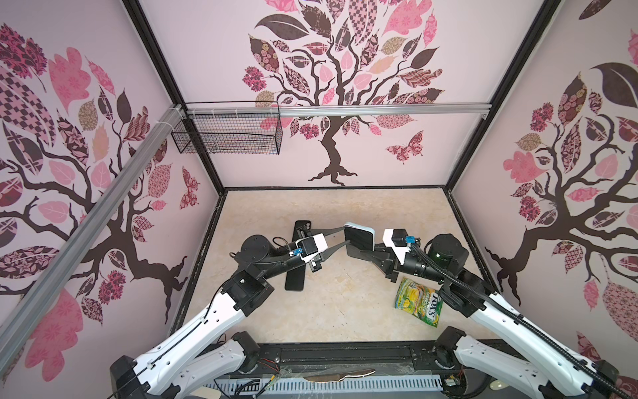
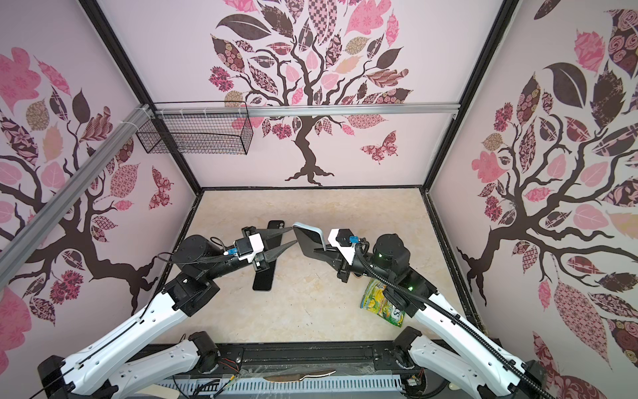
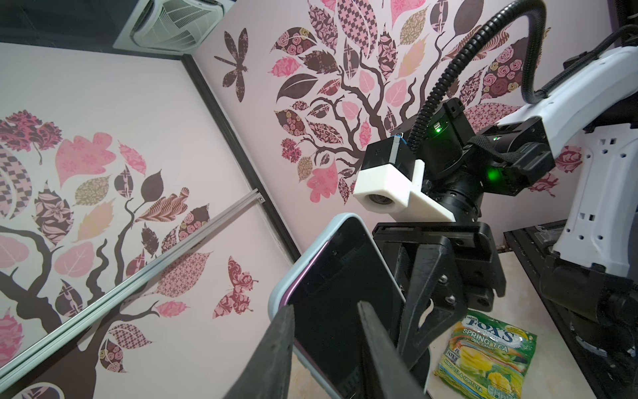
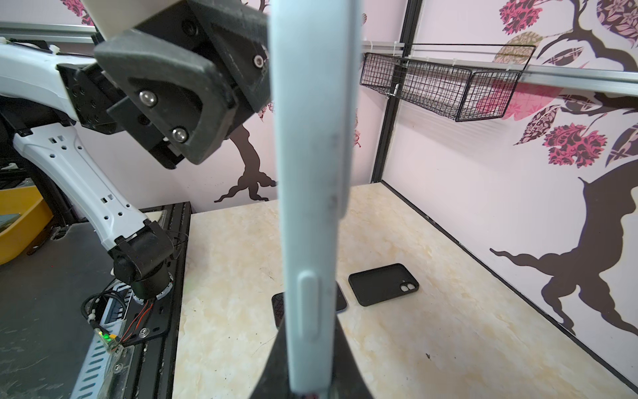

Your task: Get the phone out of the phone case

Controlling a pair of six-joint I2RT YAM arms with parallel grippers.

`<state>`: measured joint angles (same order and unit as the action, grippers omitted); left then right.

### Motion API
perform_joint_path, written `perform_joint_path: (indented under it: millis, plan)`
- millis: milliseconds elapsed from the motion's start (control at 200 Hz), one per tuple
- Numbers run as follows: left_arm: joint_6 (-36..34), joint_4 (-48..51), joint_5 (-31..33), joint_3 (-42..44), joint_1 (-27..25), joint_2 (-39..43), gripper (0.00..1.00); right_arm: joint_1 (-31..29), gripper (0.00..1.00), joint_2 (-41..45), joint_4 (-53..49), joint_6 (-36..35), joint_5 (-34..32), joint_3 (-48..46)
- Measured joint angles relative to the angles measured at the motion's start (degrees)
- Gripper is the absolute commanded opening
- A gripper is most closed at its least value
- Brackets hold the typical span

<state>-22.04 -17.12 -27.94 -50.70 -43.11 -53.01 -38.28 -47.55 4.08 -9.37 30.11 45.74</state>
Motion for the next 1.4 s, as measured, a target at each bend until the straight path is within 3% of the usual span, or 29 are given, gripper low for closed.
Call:
perform_joint_path:
  millis: [1400]
  plan:
    - [-0.09,0.55,0.94,-0.52,0.11,-1.84,0.34,1.36,0.00,-1.88,-3.26,-2.19,3.54,1.81]
